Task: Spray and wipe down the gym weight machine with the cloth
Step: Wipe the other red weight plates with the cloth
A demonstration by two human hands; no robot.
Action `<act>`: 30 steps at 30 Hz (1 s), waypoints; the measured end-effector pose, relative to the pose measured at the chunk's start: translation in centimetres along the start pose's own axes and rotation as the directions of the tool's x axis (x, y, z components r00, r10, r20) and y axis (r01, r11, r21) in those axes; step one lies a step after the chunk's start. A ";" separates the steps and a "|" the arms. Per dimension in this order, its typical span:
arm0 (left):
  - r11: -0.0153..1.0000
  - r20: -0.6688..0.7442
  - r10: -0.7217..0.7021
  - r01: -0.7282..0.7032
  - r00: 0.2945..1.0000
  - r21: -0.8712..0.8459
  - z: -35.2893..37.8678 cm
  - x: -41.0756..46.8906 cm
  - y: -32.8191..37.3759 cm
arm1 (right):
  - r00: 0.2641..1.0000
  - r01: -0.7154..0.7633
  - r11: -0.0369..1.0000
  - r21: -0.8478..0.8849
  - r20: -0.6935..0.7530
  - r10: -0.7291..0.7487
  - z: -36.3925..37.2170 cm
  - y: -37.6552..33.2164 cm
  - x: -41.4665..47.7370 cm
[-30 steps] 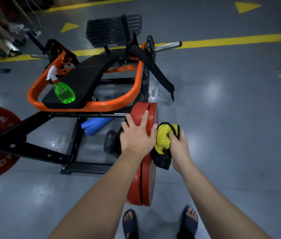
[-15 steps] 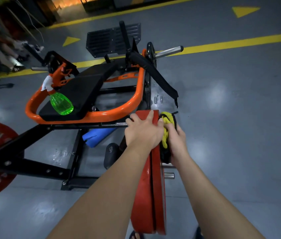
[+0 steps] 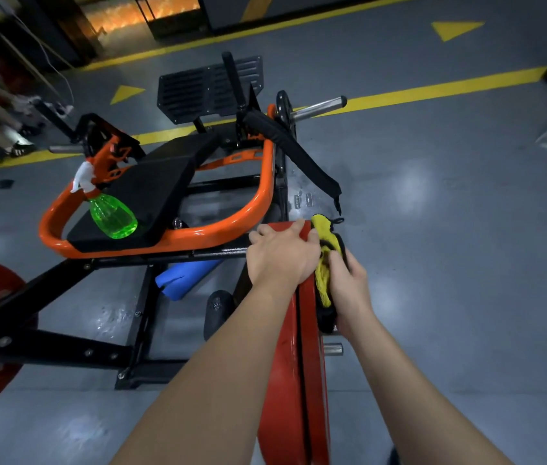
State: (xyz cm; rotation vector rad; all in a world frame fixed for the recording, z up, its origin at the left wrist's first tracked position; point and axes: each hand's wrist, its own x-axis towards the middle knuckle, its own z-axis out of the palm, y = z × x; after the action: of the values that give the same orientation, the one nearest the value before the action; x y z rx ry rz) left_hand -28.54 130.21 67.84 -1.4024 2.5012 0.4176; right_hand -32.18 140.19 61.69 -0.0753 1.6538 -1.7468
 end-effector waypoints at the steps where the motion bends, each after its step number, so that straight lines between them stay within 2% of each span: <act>1: 1.000 -0.002 0.001 -0.001 1.000 -0.001 0.0 -0.1 0.0 | 1.000 0.007 1.000 0.005 -0.006 -0.007 -0.3 0.5 -0.8; 7: 1.000 -0.006 -0.002 0.002 1.000 0.005 -0.1 -0.6 0.2 | 0.994 0.100 0.994 -0.054 0.051 -0.097 -1.3 1.2 -2.7; 13: 1.000 -0.033 -0.007 0.007 0.999 -0.002 0.1 -1.0 0.0 | 0.998 0.008 0.998 -0.059 0.066 -0.004 0.0 -1.0 2.6; 15: 1.000 -0.036 -0.009 0.009 0.999 0.001 0.1 -1.0 0.0 | 0.998 0.022 0.998 -0.063 0.067 -0.018 -0.7 0.0 0.7; 21: 1.000 -0.020 0.005 -0.004 1.000 0.025 0.0 -0.6 0.1 | 0.997 0.042 0.975 -0.218 0.069 -0.028 -3.6 4.1 -5.5; 25: 1.000 -0.007 0.012 -0.012 1.000 -0.008 -0.7 -1.5 -0.2 | 0.998 0.044 0.969 -0.244 -0.035 -0.054 -2.4 1.6 -4.5; 28: 0.964 0.095 -0.006 0.031 0.995 -0.262 -1.5 -2.2 -1.2 | 0.985 0.091 0.975 -0.202 -0.125 -0.118 -0.8 -2.9 -4.1; 29: 0.898 0.117 0.016 0.037 0.993 -0.439 -1.9 -2.5 -2.0 | 0.981 0.118 0.970 -0.214 -0.126 -0.147 -0.1 -5.0 -4.0; 30: 0.764 0.113 0.048 0.037 0.992 -0.644 -2.2 -2.9 -2.4 | 0.975 0.152 0.962 -0.227 -0.126 -0.184 0.3 -6.8 -4.0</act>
State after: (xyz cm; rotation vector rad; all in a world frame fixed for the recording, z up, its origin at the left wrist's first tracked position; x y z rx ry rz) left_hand -25.18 130.52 70.62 -1.5089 2.3471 1.4390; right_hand -32.10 141.48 69.45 -0.1987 1.9921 -1.7237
